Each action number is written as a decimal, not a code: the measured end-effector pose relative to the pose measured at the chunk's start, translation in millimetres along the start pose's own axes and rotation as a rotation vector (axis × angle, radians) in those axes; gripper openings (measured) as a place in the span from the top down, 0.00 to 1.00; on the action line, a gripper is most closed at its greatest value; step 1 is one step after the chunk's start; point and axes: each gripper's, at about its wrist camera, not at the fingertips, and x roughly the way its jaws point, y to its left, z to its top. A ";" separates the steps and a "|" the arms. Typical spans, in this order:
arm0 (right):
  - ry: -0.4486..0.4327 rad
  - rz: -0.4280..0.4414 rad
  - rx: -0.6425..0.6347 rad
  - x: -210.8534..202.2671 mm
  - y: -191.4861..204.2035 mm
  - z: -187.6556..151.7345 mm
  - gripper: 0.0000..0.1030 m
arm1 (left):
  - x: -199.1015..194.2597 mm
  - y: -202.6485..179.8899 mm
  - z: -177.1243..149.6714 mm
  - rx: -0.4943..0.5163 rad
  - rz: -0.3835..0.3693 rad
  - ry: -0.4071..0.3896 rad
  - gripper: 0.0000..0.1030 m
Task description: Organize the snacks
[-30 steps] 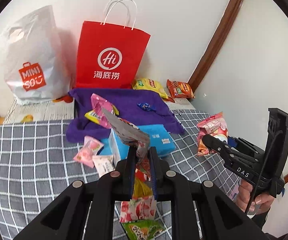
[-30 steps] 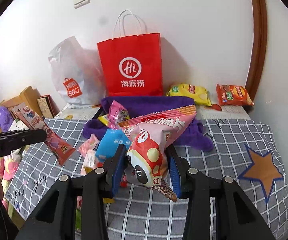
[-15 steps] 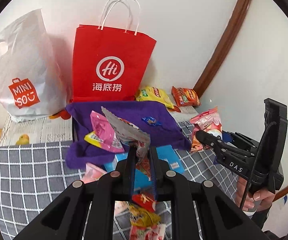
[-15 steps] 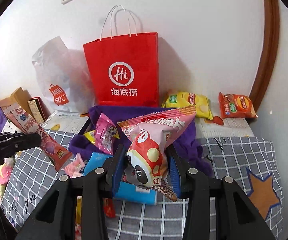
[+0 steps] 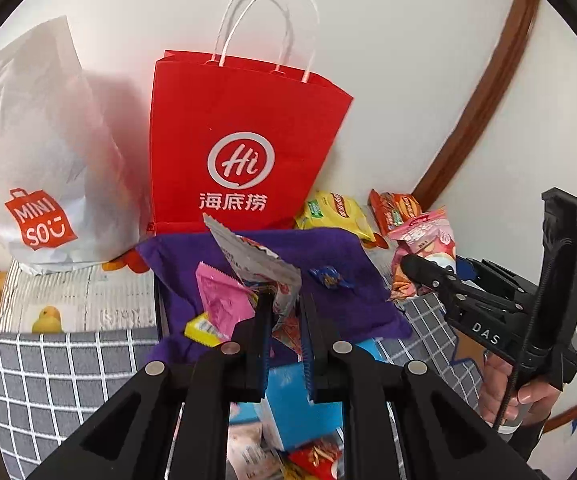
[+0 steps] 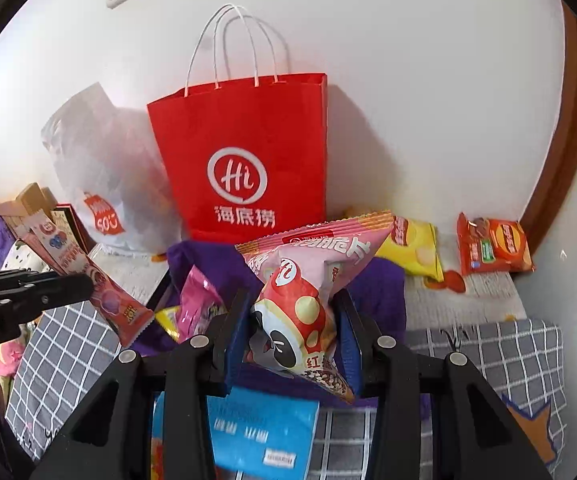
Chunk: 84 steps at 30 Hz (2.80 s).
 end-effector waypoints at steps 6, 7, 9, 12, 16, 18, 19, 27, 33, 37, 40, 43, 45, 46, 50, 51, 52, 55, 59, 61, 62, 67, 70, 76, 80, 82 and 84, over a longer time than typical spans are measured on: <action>0.046 0.027 0.007 32.0 -12.0 10.9 0.60 | 28.1 11.5 20.5 -0.031 0.004 0.018 0.87; 0.059 0.039 0.006 38.9 -14.7 11.0 0.60 | 34.4 13.7 23.1 -0.039 -0.004 0.026 0.87; 0.076 0.054 0.004 47.1 -17.3 9.8 0.60 | 46.4 16.8 26.2 -0.053 -0.018 0.043 0.88; 0.116 0.054 -0.011 61.0 -22.4 5.9 0.60 | 64.7 21.4 27.0 -0.070 -0.036 0.069 0.87; 0.164 0.029 -0.047 76.5 -33.5 -1.1 0.60 | 82.5 27.7 23.3 -0.079 -0.046 0.115 0.87; 0.185 -0.001 -0.063 82.9 -42.5 -4.5 0.60 | 86.9 31.3 21.3 -0.087 -0.052 0.126 0.87; 0.197 -0.008 -0.056 85.5 -47.7 -5.8 0.60 | 88.7 33.1 20.9 -0.091 -0.051 0.129 0.87; 0.298 0.016 -0.049 115.2 -58.6 -20.6 0.60 | 101.4 36.9 15.3 -0.118 -0.102 0.160 0.87; 0.341 0.037 -0.072 126.9 -50.3 -30.8 0.60 | 113.9 28.4 10.5 -0.104 -0.138 0.209 0.87; 0.374 0.036 -0.077 133.6 -49.9 -36.5 0.60 | 124.8 26.9 6.3 -0.102 -0.136 0.249 0.87; 0.384 0.024 -0.083 136.8 -48.9 -39.0 0.60 | 133.0 27.0 3.4 -0.104 -0.142 0.277 0.87; 0.388 0.033 -0.076 138.1 -49.8 -39.8 0.60 | 139.9 26.2 0.6 -0.112 -0.150 0.297 0.87; 0.389 0.031 -0.076 138.9 -50.5 -39.9 0.59 | 143.8 24.8 -0.4 -0.112 -0.153 0.309 0.87; 0.389 0.030 -0.078 139.4 -50.0 -40.1 0.59 | 145.7 23.4 -1.4 -0.112 -0.152 0.316 0.87; 0.389 0.019 -0.098 139.9 -45.3 -39.2 0.52 | 154.1 19.6 -4.3 -0.118 -0.146 0.340 0.87; 0.388 0.019 -0.101 139.9 -45.0 -38.5 0.45 | 154.2 20.7 -5.0 -0.116 -0.149 0.343 0.87; 0.382 0.018 -0.106 138.6 -44.2 -37.4 0.42 | 155.9 19.7 -5.5 -0.115 -0.154 0.344 0.87; 0.354 0.003 -0.113 132.5 -43.0 -32.0 0.35 | 159.8 19.1 -6.6 -0.123 -0.156 0.347 0.87; 0.318 0.000 -0.097 120.1 -44.8 -24.1 0.34 | 161.9 19.3 -6.9 -0.127 -0.153 0.342 0.87; 0.292 -0.003 -0.075 112.9 -46.9 -19.1 0.34 | 160.8 19.4 -6.4 -0.132 -0.157 0.334 0.81; 0.283 -0.001 -0.063 110.6 -47.7 -17.2 0.33 | 159.1 20.3 -6.2 -0.135 -0.161 0.330 0.74; 0.250 0.013 -0.026 100.6 -47.4 -11.1 0.33 | 150.4 20.5 -0.5 -0.140 -0.138 0.298 0.56; 0.227 -0.001 -0.038 95.7 -43.5 -10.6 0.32 | 140.5 18.4 3.7 -0.106 -0.106 0.261 0.40; 0.164 -0.052 -0.033 86.8 -37.3 -7.5 0.32 | 122.9 10.7 10.8 -0.041 -0.031 0.200 0.36; 0.132 -0.035 -0.007 81.1 -37.4 -5.7 0.32 | 110.5 13.8 14.9 -0.039 -0.030 0.148 0.36; 0.121 -0.027 -0.004 78.2 -35.7 -4.9 0.32 | 101.2 15.7 16.8 -0.035 -0.041 0.107 0.36; 0.120 -0.018 -0.007 75.5 -33.0 -4.0 0.32 | 93.1 16.3 18.1 -0.035 -0.051 0.075 0.36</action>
